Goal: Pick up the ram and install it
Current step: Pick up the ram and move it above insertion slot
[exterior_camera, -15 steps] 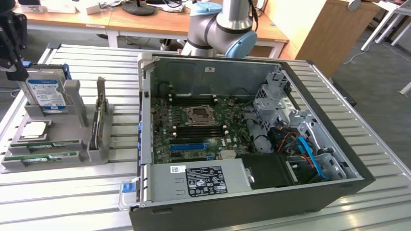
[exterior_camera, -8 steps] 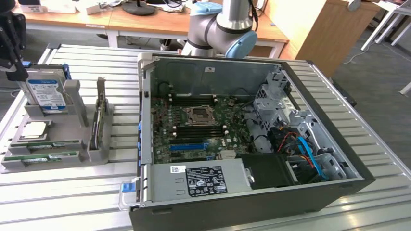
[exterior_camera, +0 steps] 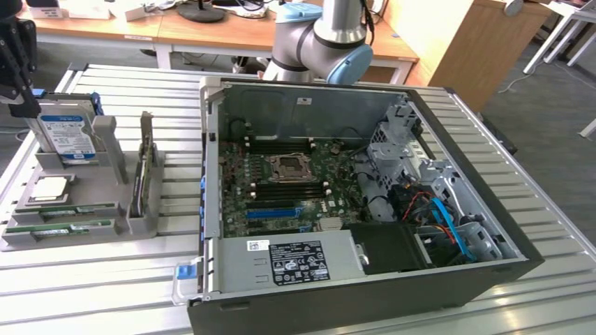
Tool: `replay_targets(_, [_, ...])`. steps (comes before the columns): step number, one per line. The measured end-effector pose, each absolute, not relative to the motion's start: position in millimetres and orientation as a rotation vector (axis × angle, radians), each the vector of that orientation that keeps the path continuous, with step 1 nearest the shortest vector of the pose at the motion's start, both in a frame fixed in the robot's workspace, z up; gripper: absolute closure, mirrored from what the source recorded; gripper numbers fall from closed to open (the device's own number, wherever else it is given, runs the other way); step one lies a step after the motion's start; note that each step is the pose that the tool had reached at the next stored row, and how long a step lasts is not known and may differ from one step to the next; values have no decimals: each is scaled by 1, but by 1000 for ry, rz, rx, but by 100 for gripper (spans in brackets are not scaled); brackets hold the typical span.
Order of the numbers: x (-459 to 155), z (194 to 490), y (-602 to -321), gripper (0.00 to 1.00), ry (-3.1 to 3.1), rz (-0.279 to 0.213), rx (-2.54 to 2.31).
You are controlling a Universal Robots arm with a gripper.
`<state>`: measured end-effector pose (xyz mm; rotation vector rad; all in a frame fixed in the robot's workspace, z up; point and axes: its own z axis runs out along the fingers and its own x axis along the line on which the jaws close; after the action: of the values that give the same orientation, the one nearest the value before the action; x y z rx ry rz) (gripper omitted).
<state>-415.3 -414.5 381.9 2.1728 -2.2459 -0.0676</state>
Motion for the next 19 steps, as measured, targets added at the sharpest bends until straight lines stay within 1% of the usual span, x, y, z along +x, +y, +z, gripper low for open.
replay_targets(6, [-415,382,-414,89,-2246,-68,2173])
replay_targets(8, [-415,382,-415,77,-2246,-68,2173])
replay_targets(9, [-415,382,-414,77,-2246,-68,2173])
replay_targets(10, [-415,382,-414,70,-2246,-68,2173])
replay_targets(19, [-415,376,-414,70,-2246,-68,2173])
